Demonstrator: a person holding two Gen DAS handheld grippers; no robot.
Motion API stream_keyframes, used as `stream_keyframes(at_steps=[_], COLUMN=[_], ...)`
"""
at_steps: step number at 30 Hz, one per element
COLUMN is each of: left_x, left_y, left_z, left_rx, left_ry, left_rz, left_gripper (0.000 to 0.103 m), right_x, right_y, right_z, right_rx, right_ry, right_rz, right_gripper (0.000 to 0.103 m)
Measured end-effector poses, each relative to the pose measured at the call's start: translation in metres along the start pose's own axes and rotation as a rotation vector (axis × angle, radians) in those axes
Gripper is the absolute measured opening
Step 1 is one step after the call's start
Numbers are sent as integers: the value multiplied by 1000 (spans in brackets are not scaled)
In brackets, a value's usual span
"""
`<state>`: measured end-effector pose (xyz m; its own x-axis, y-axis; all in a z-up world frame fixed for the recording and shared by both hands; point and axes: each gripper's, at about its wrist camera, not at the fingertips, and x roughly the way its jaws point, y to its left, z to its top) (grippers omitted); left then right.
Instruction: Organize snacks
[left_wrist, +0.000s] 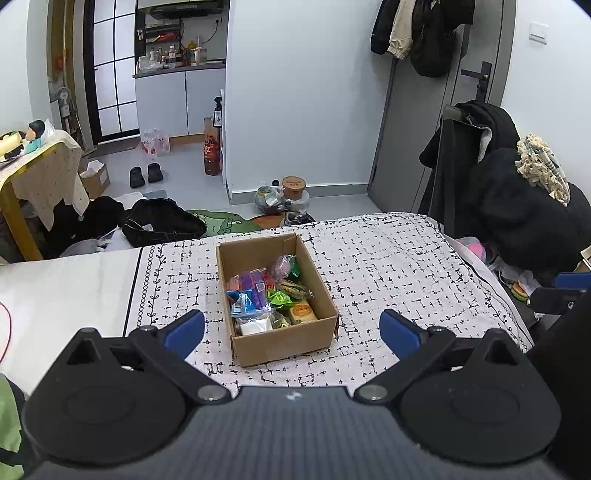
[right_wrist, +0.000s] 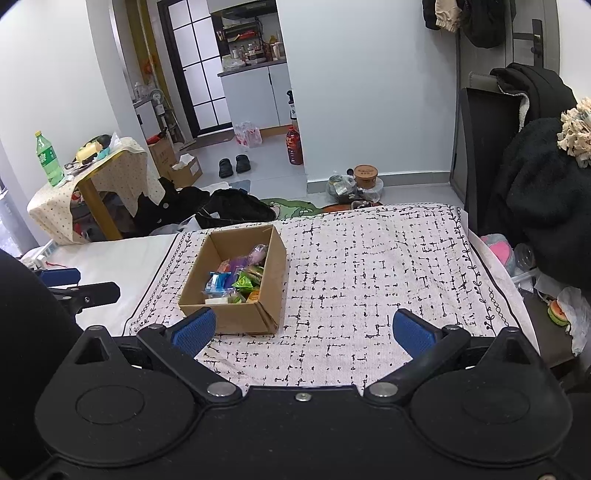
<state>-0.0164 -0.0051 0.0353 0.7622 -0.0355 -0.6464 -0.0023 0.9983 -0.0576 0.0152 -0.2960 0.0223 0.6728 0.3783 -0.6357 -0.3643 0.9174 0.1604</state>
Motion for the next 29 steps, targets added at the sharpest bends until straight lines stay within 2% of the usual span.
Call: stream_keyframes(at_steps=[29], left_x=[4], left_y=[4], left_z=[2], left_rx=[-4], left_ry=[15], left_rz=[-37], left_gripper=[100], right_x=[0], right_y=[-1], right_z=[-1], right_rx=[2], right_ry=[2], right_rz=[3], right_gripper=[103])
